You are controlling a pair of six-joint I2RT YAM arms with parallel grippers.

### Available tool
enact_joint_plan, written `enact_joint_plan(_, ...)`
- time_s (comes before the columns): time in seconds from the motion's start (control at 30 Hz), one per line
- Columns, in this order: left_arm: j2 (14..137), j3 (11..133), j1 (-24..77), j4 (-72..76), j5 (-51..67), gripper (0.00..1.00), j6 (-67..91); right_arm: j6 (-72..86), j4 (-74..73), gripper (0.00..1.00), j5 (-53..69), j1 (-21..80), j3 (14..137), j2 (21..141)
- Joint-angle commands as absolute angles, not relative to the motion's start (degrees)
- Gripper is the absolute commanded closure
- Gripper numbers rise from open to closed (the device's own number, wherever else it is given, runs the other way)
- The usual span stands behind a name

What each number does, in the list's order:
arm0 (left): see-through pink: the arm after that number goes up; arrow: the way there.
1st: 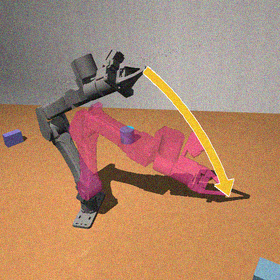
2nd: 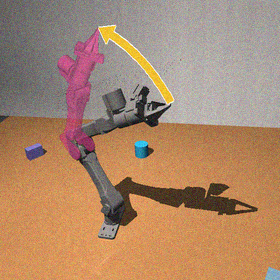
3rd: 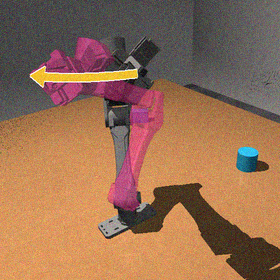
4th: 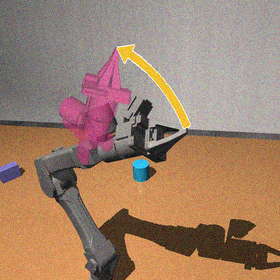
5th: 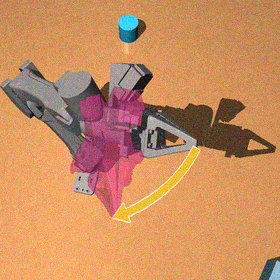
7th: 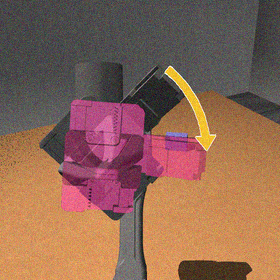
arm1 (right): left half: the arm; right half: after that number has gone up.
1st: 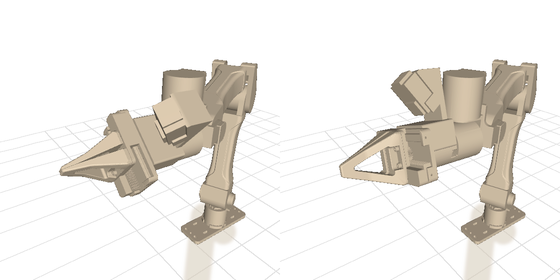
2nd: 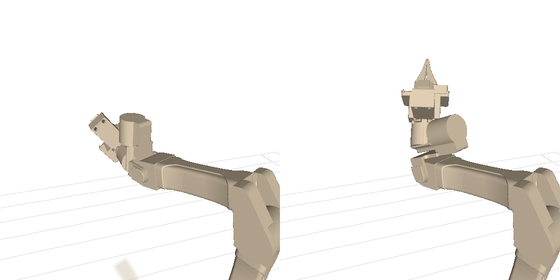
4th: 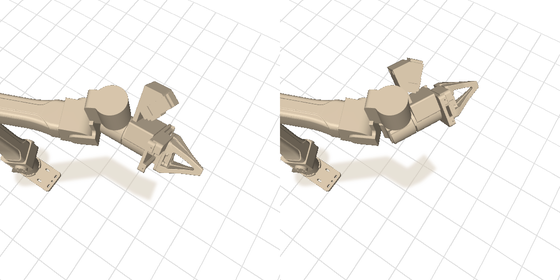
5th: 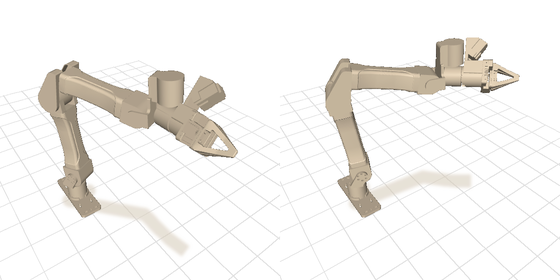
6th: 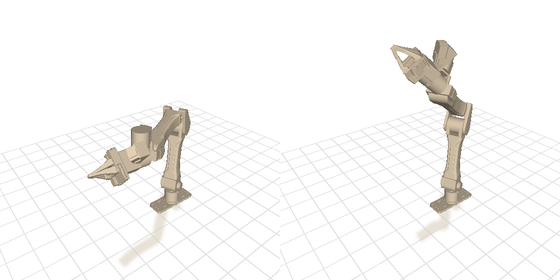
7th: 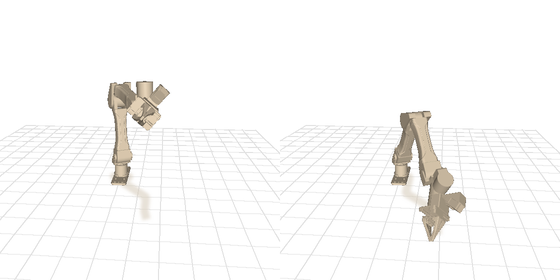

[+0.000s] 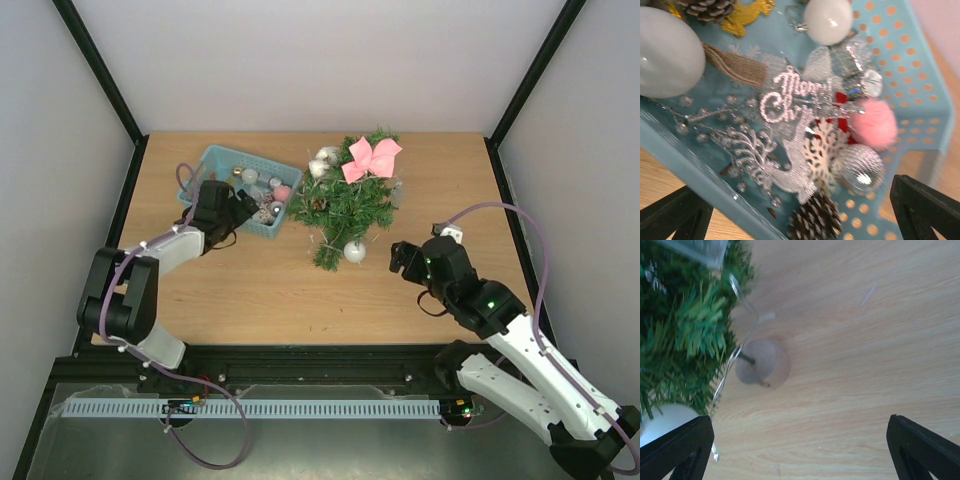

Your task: Decorate the small christmas tree

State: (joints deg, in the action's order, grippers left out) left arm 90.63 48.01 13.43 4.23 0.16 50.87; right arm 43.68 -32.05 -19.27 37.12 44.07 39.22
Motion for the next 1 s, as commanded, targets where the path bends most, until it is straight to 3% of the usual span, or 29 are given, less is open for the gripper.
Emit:
enact_joint_plan(0.0,86.2,47.9,13.2,8.5,5.8,0.01,48.3,46.0,-35.0,0.03,-30.4,36.9,47.6,37.5)
enact_joint_plan(0.3,68.5,42.1,12.8,3.0,7.6,0.0,44.4,48.2,-35.4,0.01,-43.5,36.7,47.8,37.0)
enact_joint_plan(0.47,58.1,38.2,12.7,-0.1,3.8,0.01,41.3,47.8,-31.3,0.01,-45.0,33.2,47.1,40.0)
enact_joint_plan(0.57,54.8,37.2,11.8,-2.4,-1.7,0.01,39.9,44.6,-25.6,0.01,-42.1,27.0,44.8,41.7)
enact_joint_plan(0.83,56.0,30.8,9.7,9.3,-10.1,0.0,30.1,42.4,-6.8,0.01,-25.1,-2.4,32.5,47.1)
enact_joint_plan(0.97,56.7,24.3,9.6,21.9,-13.0,0.0,23.2,40.0,4.3,0.01,-25.2,-5.0,26.7,49.7)
